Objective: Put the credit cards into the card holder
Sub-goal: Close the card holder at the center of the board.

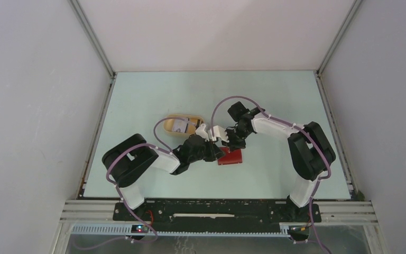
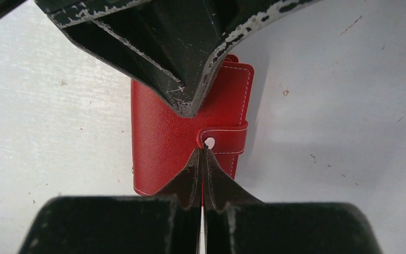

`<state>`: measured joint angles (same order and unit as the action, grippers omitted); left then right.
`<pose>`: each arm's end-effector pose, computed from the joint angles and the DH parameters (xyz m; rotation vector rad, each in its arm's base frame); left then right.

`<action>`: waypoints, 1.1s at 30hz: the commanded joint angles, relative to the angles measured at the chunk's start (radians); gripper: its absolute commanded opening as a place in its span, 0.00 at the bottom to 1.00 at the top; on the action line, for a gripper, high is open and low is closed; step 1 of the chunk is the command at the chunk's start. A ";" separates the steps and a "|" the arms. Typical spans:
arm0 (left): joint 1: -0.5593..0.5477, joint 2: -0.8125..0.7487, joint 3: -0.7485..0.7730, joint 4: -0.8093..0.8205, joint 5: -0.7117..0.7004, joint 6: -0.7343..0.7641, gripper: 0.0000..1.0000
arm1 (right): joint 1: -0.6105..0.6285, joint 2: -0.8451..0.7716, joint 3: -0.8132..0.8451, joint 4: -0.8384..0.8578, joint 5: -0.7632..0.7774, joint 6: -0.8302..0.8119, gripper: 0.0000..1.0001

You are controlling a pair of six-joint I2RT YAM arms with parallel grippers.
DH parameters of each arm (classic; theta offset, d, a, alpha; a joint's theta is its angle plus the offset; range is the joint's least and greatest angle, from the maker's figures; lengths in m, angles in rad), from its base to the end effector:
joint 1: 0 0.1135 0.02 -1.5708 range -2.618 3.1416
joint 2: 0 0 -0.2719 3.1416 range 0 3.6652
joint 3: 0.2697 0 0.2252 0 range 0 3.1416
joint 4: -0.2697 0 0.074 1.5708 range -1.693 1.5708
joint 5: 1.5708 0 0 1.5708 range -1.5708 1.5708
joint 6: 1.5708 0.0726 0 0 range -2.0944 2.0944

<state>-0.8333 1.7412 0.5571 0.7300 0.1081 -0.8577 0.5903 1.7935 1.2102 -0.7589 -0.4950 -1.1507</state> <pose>0.2194 -0.2531 0.1389 0.0482 2.2304 -1.1222 0.2512 0.2098 0.1749 -2.1396 1.6997 0.5765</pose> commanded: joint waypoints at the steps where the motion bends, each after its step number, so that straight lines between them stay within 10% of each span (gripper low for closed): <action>1: 0.007 0.021 -0.031 -0.022 -0.016 0.006 0.00 | 0.016 -0.046 -0.028 0.006 0.020 -0.020 0.00; 33: 0.008 -0.008 -0.052 0.012 0.004 -0.010 0.00 | 0.082 -0.071 -0.087 0.002 0.038 -0.030 0.00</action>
<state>-0.8333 1.7428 0.5365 0.7643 0.1188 -0.8680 0.6369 1.7447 1.1519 -0.7204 -0.4454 -1.1805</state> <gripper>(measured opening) 0.005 0.006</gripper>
